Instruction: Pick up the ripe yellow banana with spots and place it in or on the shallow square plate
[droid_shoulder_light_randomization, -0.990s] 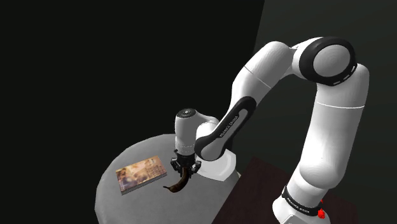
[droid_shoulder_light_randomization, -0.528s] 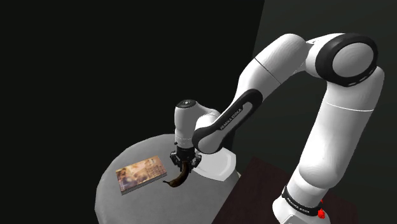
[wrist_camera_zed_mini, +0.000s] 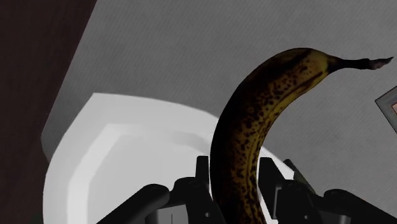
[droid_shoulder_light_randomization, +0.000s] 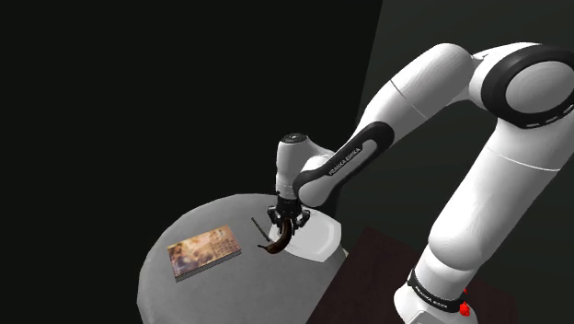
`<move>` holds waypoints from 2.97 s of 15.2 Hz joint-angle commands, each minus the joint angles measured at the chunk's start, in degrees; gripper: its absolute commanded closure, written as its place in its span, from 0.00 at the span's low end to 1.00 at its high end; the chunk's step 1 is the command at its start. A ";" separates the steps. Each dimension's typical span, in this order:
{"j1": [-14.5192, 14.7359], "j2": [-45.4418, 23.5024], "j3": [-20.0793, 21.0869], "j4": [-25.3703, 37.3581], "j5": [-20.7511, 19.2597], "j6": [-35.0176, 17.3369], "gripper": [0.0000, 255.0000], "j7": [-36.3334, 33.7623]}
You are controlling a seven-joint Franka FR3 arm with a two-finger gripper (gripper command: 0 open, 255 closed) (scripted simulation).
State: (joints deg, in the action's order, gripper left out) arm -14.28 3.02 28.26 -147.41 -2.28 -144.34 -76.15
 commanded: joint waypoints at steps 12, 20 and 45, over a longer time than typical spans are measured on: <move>-8.18 4.50 -11.34 -7.00 1.29 -3.44 1.00 20.82; -9.38 -2.90 -11.10 -7.52 -4.12 -10.96 1.00 16.68; -8.81 2.17 -10.57 -7.40 -0.03 -6.07 0.00 19.45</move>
State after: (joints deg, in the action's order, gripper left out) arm -23.13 4.90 17.73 -154.86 -2.58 -150.76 -56.95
